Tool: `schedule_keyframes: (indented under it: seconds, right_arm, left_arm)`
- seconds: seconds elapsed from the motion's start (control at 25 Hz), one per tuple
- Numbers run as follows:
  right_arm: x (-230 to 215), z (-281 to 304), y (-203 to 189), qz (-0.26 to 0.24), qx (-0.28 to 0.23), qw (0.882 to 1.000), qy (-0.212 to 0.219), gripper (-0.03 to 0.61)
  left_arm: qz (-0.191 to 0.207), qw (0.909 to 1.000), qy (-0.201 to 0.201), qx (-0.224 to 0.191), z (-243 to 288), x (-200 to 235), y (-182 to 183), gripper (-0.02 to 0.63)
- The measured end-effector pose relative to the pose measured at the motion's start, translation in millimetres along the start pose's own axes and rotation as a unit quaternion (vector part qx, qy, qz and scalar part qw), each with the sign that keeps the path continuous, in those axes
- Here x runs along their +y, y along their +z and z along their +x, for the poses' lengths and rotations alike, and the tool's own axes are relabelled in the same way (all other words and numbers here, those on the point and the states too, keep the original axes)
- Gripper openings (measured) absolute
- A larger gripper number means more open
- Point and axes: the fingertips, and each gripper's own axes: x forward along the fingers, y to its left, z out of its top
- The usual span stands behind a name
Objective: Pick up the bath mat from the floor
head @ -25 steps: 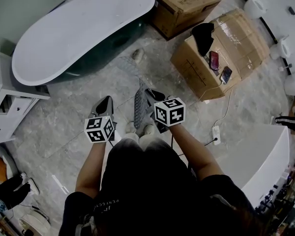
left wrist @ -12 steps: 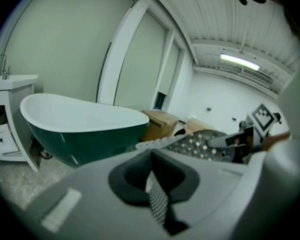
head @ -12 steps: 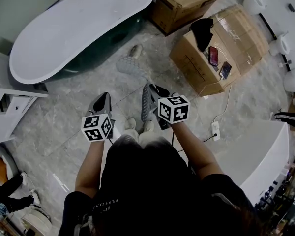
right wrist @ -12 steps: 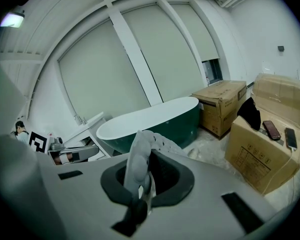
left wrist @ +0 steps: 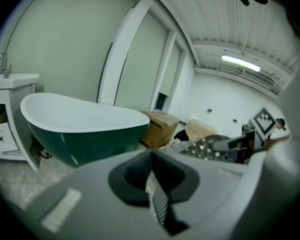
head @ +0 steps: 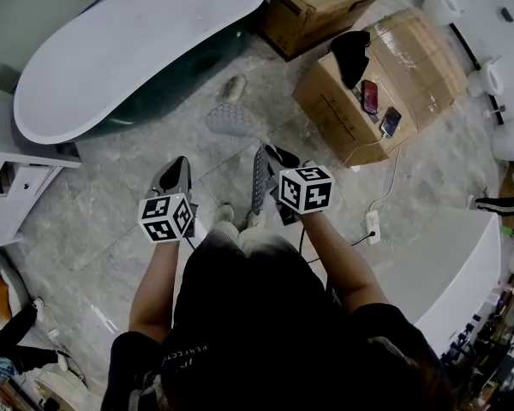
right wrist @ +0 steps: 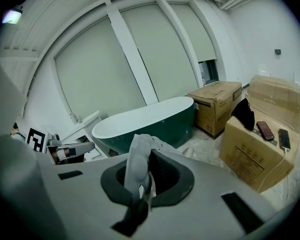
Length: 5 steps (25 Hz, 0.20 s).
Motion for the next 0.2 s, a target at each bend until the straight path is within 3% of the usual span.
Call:
schedule_keyframes:
  seconds: [0.2]
  right_arm:
    - [-4.0, -0.7, 0.0, -0.001, 0.002, 1.000, -0.001, 0.011]
  left_arm:
    - [-0.001, 1.0000, 0.003, -0.001, 3.2, 0.1, 2.3, 0.005]
